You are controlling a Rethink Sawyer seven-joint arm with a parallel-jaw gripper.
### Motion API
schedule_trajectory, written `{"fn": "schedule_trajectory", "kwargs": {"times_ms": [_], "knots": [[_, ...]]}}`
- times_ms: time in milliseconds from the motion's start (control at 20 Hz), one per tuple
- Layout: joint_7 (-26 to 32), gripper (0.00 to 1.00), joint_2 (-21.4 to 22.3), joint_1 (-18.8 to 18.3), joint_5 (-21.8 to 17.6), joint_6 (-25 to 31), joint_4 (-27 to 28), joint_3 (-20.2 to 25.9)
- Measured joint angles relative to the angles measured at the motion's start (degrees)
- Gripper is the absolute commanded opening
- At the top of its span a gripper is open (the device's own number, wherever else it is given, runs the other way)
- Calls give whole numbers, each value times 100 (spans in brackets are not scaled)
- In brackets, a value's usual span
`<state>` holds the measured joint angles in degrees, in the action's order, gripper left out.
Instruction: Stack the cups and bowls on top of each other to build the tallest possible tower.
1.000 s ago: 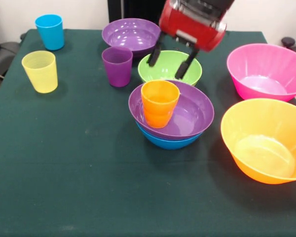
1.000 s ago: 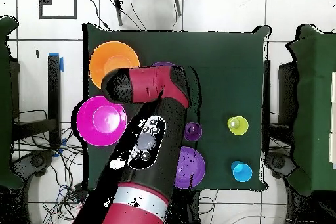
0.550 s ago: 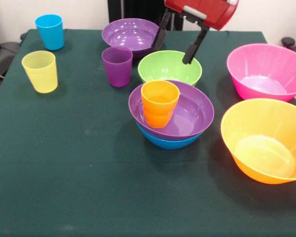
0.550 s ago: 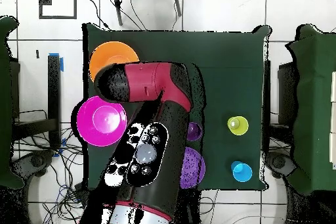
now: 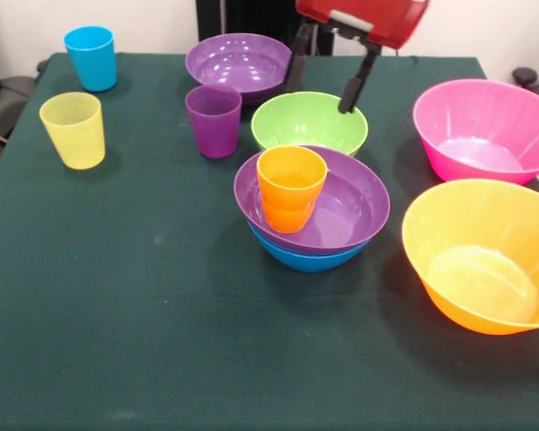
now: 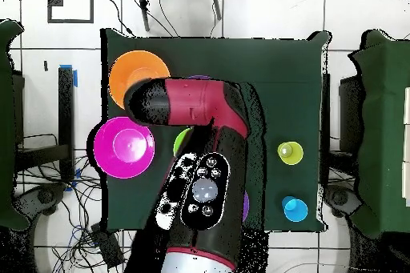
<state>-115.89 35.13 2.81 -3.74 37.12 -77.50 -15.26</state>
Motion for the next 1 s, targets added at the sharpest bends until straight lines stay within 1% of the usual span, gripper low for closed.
{"fn": "schedule_trajectory", "kwargs": {"times_ms": [300,350,400,500,550,600,750,1000], "knots": [[0,100,228,-609,4,-1,-394,425],[0,100,293,-814,1,-1,-495,560],[0,100,334,-943,-1,-1,-551,641],[0,100,364,-1045,-4,-1,-595,703],[0,100,416,-1215,-6,-1,-667,816],[0,100,448,-1301,-7,-2,-702,880],[0,100,523,-1517,-12,-1,-767,1047],[0,100,624,-1709,-16,-1,-775,1268]]}}
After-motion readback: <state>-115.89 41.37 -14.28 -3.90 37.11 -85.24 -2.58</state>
